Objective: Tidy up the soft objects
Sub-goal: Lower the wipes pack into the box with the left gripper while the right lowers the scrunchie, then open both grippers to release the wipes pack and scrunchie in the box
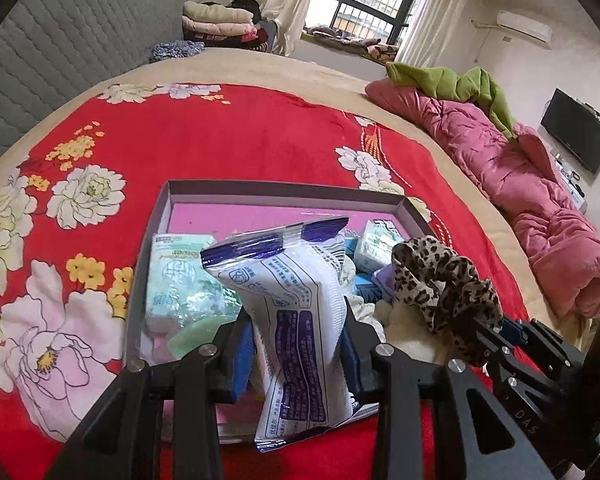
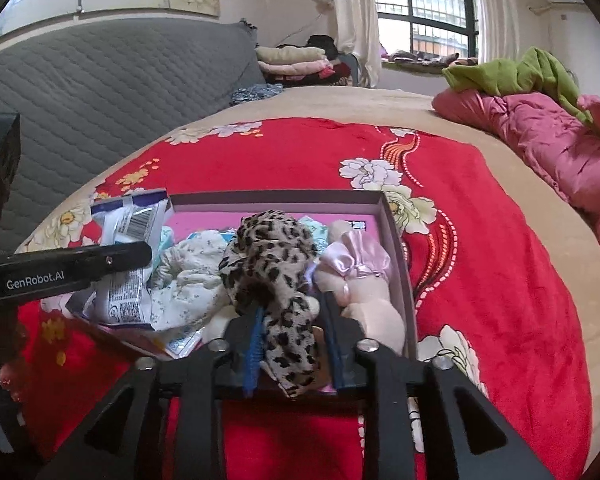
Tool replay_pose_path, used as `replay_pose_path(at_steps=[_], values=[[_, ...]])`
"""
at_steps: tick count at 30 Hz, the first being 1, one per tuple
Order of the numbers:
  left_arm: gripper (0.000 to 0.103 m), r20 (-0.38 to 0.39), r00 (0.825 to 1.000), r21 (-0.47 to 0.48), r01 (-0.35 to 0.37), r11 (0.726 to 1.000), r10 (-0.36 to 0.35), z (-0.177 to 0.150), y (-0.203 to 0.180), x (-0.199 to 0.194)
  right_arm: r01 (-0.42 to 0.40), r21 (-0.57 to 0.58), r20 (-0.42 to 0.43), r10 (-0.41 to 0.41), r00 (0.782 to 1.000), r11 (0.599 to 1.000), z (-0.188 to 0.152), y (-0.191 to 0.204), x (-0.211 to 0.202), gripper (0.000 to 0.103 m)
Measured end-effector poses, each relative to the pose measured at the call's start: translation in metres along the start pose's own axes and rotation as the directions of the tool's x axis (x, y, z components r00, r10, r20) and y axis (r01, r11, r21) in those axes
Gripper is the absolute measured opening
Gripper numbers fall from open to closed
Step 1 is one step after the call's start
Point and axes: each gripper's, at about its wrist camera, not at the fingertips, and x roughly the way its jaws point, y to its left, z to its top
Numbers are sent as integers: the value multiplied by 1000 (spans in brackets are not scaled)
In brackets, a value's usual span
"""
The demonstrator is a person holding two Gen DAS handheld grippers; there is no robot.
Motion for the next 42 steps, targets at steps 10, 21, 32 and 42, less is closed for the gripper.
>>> replay_pose_path(at_steps=[10, 21, 32, 42], values=[[42, -19, 1000, 12, -14, 1000, 14, -4, -3, 4, 34, -7, 21, -34, 999, 999, 0, -6, -11, 54], [56, 0, 999, 36, -39, 999, 40, -3, -5, -1, 56, -9, 34, -55, 998, 998, -1, -7, -26, 57], [63, 56, 994, 36, -99, 994, 97, -3, -5, -26, 52, -12, 60, -52, 997, 999, -2, -2, -52, 58], [63, 46, 984, 75, -176, 981, 173, -42, -31, -61, 66, -43, 68, -63, 996, 997, -15, 21, -78, 68]])
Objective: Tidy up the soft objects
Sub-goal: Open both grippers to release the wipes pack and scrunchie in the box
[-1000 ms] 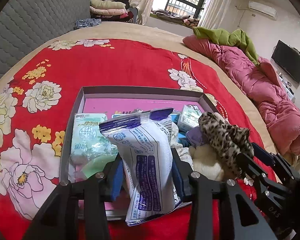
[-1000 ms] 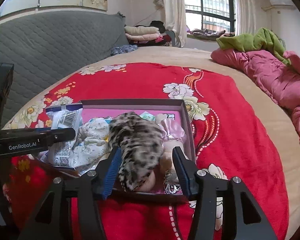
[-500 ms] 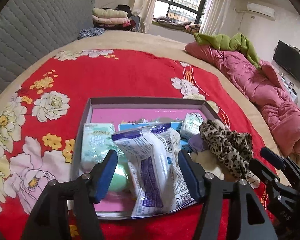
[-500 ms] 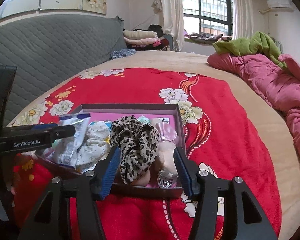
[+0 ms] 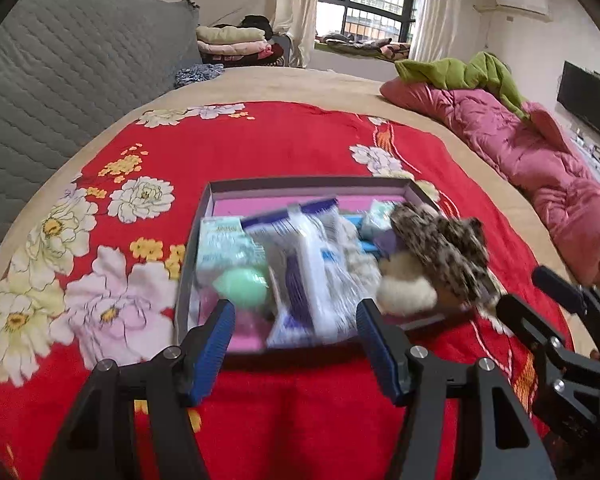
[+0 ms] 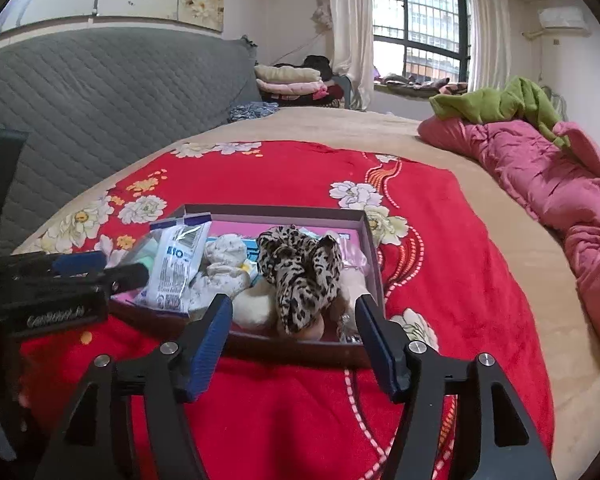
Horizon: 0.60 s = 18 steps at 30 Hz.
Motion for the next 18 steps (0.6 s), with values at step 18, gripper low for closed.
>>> replay_pose_path(at_steps=[18], values=[[64, 30, 997, -52, -67, 996, 69, -39, -7, -50, 88, 9, -7, -88, 996, 996, -31, 13, -47, 75]])
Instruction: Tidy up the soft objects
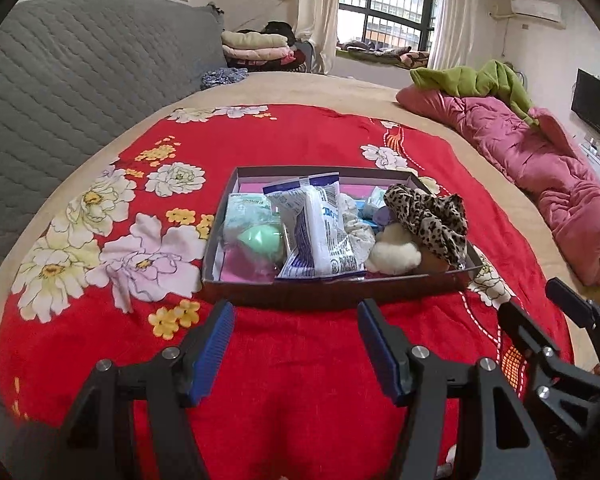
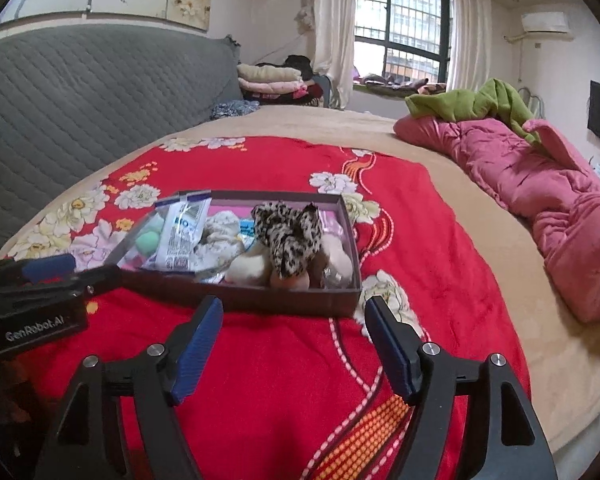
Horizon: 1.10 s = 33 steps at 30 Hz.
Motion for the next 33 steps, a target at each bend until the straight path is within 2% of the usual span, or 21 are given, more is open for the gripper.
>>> replay_pose_path(at_steps=[6, 22, 33], values=[[64, -23, 1000, 1, -5, 1000, 5, -12, -1, -10, 25, 22, -15, -25, 1000, 999, -11, 4, -8, 75], [64, -42, 999, 17, -4, 1000, 5, -31, -8, -25, -5, 43, -73, 8, 997, 999, -25, 7, -18, 75], [64, -67, 998, 31, -17, 999, 19, -37, -13, -27, -16, 26, -72, 17, 997, 1000, -27, 11, -28, 75]])
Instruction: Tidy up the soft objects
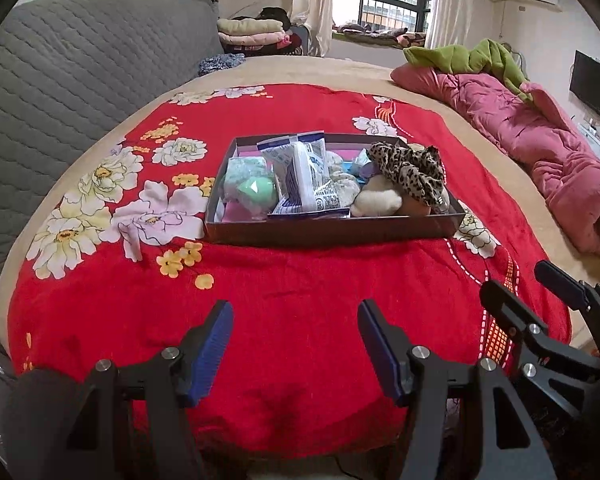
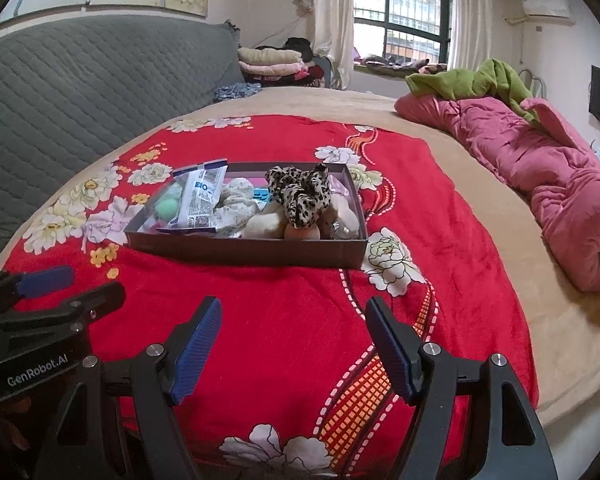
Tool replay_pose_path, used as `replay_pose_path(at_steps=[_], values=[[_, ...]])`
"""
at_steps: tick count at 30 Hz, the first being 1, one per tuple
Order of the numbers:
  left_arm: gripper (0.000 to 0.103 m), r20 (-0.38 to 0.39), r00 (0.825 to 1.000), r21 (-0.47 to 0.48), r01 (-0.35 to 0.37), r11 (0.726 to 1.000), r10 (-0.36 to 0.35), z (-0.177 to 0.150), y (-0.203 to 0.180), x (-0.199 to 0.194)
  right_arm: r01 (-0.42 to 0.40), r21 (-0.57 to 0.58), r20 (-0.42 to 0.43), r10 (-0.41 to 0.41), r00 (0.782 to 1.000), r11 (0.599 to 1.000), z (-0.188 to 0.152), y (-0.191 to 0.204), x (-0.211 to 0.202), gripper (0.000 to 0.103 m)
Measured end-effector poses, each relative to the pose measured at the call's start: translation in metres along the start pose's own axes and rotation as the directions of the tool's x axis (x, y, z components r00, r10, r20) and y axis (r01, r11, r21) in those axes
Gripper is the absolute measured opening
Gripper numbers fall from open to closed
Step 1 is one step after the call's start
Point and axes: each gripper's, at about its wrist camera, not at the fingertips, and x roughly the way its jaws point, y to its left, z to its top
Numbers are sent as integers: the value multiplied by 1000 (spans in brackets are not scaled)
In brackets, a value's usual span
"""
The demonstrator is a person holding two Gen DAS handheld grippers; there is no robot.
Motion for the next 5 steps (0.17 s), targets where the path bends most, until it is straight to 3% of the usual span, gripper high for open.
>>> replay_pose_path(at_steps=[5], values=[[64, -2, 1000, -10, 15, 1000, -15, -1, 3, 4, 0, 2, -3, 0, 1000, 1000, -2, -1, 1, 75]])
